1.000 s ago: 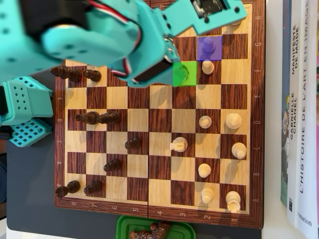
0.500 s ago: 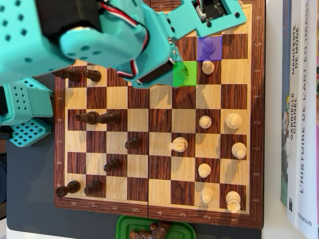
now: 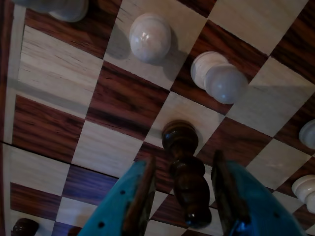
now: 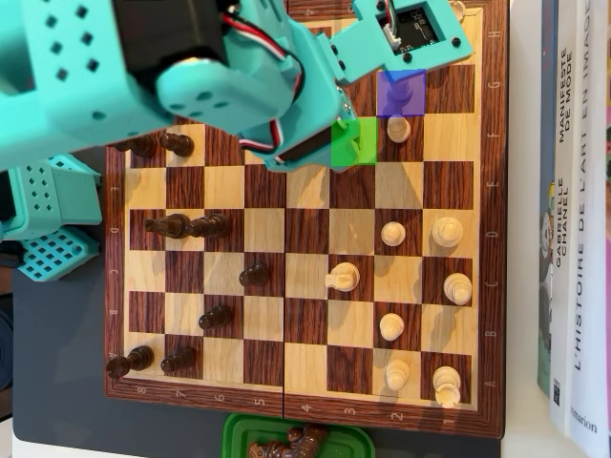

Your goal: Play chess

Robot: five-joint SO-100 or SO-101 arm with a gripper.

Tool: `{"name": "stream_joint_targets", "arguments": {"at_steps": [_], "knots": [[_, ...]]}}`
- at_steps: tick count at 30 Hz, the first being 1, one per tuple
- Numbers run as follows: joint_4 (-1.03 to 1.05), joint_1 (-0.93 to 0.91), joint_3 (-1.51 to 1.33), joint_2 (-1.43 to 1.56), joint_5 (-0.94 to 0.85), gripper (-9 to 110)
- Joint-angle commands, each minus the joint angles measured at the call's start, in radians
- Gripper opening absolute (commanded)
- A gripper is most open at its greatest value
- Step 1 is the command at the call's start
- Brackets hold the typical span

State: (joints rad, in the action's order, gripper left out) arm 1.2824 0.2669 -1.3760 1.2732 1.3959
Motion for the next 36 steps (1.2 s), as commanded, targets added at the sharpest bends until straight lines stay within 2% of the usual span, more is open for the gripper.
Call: {"name": "stream_joint_targets", "arguments": {"at_steps": [1,7,17,28,36], "knots": [[-0.008,-0.012,0.048,0.012,-0.003,15],[-0.009,-0.021,0.048,0.012,-0.003,5],[-0.002,-0.034,0.049,0.037,-0.003,4],[0.000,-0.074,-0.120,0.416,0.006,4],[0.002,-0.256,-0.362,0.641,-0.005,4]]}}
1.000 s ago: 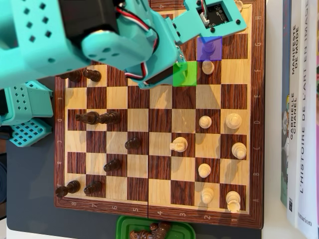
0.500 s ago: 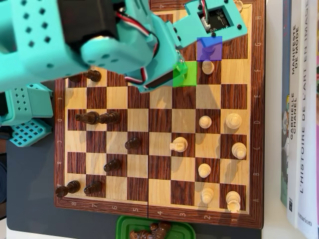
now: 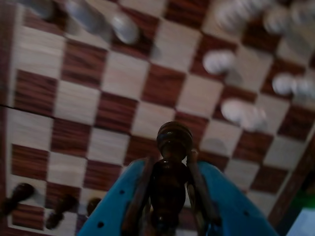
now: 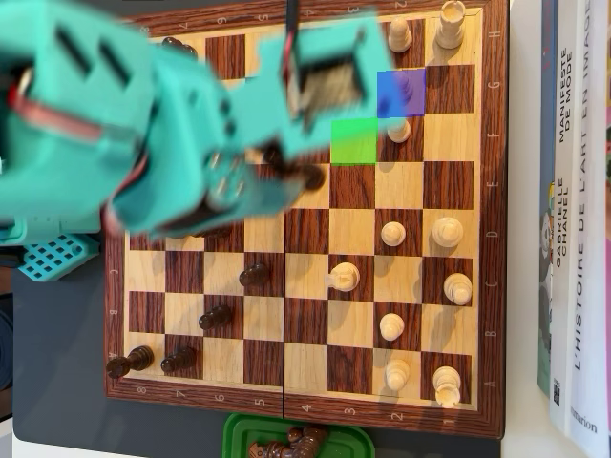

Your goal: Play chess

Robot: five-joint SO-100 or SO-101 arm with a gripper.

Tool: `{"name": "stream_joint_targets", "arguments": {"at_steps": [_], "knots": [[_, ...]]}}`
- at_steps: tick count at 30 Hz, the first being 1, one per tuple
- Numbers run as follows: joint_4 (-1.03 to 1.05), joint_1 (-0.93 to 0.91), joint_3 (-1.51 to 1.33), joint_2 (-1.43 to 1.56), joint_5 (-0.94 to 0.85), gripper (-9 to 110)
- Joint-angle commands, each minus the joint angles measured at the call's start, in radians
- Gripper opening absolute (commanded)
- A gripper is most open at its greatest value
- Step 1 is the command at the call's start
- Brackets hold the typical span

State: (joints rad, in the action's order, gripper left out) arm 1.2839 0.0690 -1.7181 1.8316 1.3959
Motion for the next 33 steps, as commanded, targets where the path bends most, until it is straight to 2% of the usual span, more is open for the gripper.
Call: {"name": "stream_joint_targets", "arguments": {"at_steps": [1,7,20,33], "knots": [[0.000,-0.080,-0.040,0.106,-0.006,4],[0.000,-0.261,-0.103,0.193,-0.092,4],[-0.011,-0.675,-0.104,0.179,-0.298,4],[-0.012,-0.761,0.098,-0.163,-0.302,4]]}}
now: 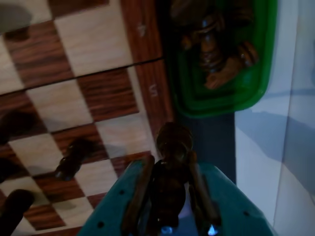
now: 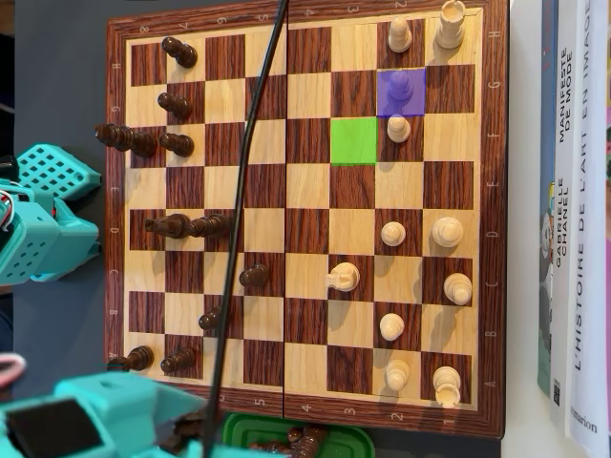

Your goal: Play chess

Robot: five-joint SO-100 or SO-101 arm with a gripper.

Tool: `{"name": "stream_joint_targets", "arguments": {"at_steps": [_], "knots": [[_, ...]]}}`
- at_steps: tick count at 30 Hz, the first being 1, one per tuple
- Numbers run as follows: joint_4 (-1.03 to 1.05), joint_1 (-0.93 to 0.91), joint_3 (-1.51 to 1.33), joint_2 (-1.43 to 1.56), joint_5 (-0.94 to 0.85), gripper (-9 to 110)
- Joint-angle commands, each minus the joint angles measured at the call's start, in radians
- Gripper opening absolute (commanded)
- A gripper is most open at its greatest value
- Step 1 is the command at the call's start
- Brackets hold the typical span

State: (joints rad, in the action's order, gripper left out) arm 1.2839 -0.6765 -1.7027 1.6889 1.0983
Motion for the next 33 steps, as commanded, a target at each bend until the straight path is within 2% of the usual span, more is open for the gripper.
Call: {"name": "stream_joint_targets", "arguments": {"at_steps": [1,15,23,33], "knots": [[-0.012,-0.017,0.106,-0.044,-0.005,4],[-0.009,-0.028,0.371,-0.377,-0.005,5],[-0.002,-0.018,0.379,-0.385,-0.005,13],[0.000,-0.009,0.380,-0.380,-0.005,14]]}}
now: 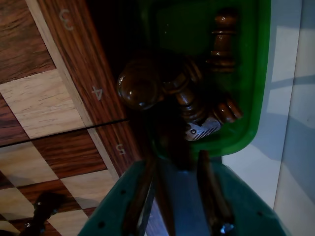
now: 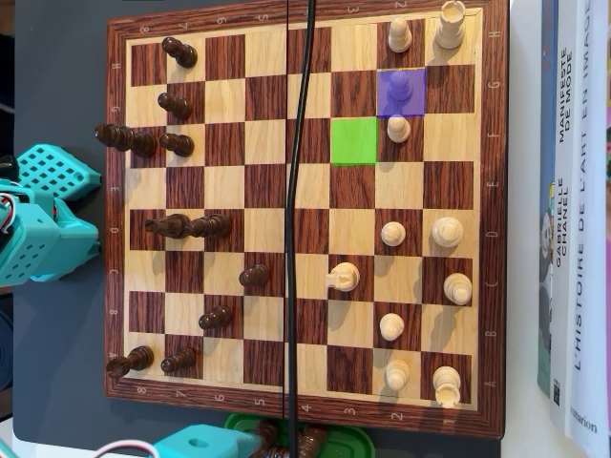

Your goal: Play chess

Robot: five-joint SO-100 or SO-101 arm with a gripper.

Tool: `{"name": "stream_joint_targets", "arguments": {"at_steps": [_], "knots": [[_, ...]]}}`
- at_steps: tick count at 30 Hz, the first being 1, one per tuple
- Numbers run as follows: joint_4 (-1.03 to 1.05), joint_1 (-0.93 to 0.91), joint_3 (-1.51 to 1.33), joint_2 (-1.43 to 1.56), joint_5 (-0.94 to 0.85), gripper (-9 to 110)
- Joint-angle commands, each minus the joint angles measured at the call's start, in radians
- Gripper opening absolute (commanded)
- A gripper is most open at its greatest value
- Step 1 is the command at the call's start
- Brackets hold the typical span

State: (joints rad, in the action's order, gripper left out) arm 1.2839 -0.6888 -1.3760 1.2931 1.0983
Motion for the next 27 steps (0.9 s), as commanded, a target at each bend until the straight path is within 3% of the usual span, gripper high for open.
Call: {"name": "stream_joint_targets", "arguments": {"at_steps": [1,13,27], "knots": [[0.000,0.017,0.054,0.028,-0.005,14],[0.026,0.204,0.044,0.434,0.006,14],[0.017,0.723,-0.172,0.594,0.008,14]]}}
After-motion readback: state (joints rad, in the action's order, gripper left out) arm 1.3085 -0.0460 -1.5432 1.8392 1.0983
